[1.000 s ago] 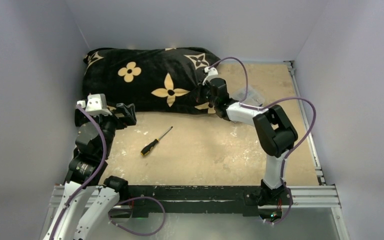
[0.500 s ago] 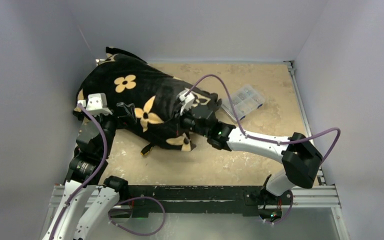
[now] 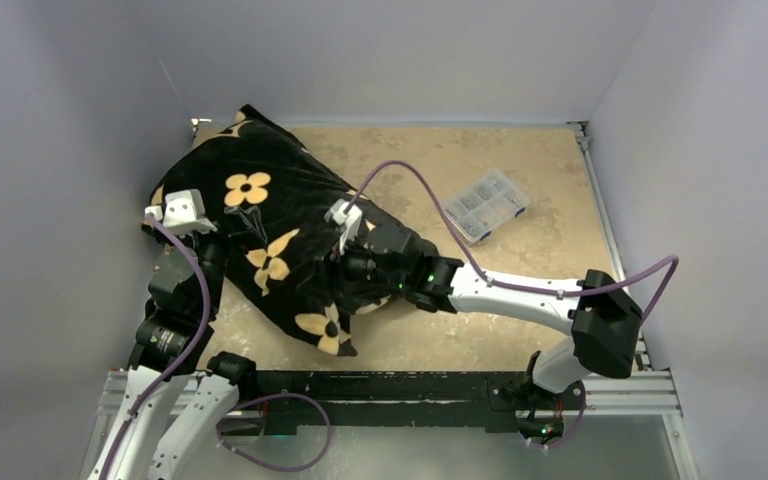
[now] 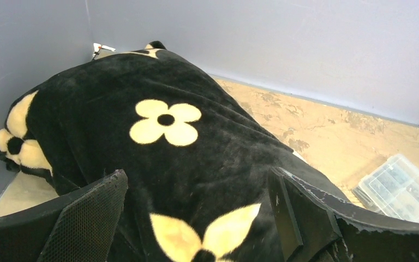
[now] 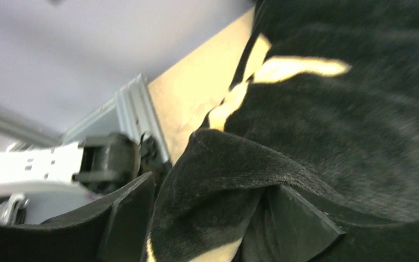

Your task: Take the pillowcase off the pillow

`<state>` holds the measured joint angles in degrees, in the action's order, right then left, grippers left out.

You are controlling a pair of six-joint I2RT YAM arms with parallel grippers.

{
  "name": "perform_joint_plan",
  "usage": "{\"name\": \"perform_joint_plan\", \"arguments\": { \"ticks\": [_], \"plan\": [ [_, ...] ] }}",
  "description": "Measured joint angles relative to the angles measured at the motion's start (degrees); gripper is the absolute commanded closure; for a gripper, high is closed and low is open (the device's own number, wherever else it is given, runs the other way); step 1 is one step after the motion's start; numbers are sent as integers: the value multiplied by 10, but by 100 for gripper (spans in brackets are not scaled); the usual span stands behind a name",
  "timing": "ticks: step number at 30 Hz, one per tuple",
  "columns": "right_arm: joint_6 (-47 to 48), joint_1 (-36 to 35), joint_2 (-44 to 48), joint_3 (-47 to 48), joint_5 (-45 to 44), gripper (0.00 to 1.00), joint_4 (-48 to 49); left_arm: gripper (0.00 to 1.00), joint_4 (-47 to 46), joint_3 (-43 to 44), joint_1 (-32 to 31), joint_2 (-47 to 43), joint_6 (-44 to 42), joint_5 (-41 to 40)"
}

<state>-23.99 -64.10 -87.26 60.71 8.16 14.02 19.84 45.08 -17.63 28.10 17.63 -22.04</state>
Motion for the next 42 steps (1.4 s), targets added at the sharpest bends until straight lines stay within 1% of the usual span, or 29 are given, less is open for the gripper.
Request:
{"name": "perform_joint_plan", "arguments": {
  "ticks": [2, 4, 9, 11, 16, 19, 22, 27, 32, 37, 38, 39, 40, 42],
  "plan": [
    [10, 24, 0, 26, 2, 6, -10, 1, 0, 0, 0, 0, 0, -3],
    [24, 64, 0, 54, 2, 2, -12, 1, 2, 0, 0, 0, 2, -7],
    [71, 178, 0, 104, 1, 1, -12, 1, 10, 0, 0, 1, 15, -11],
    [86, 194, 1, 110, 2, 1, -12, 1, 15, 0, 0, 4, 21, -12],
    [116, 200, 2, 111, 21, 1, -17, 1, 35, 0, 0, 28, 34, -16],
    [129, 225, -20, 138, 32, 1, -26, 1, 52, 0, 0, 42, 46, -18],
    [141, 264, -75, 190, 41, 1, -26, 1, 71, 0, 0, 54, 75, -18],
    [145, 303, -174, 241, 84, 1, -17, 1, 87, -16, 0, 75, 120, -10],
    [148, 303, -305, 318, 139, 1, -18, 1, 104, -17, 0, 114, 129, -3],
    [151, 296, -408, 379, 189, 1, -25, 1, 108, -17, 2, 115, 129, 13],
    [151, 294, -421, 384, 200, 3, -24, 1, 107, -17, 5, 115, 129, 20],
    [150, 292, -429, 385, 212, 8, -22, 1, 106, -18, 7, 116, 129, 26],
    [150, 291, -436, 385, 223, 15, -18, 1, 106, -18, 12, 116, 129, 29],
    [150, 289, -442, 382, 249, 34, -2, 1, 105, -18, 16, 117, 129, 37]
  ]
}}
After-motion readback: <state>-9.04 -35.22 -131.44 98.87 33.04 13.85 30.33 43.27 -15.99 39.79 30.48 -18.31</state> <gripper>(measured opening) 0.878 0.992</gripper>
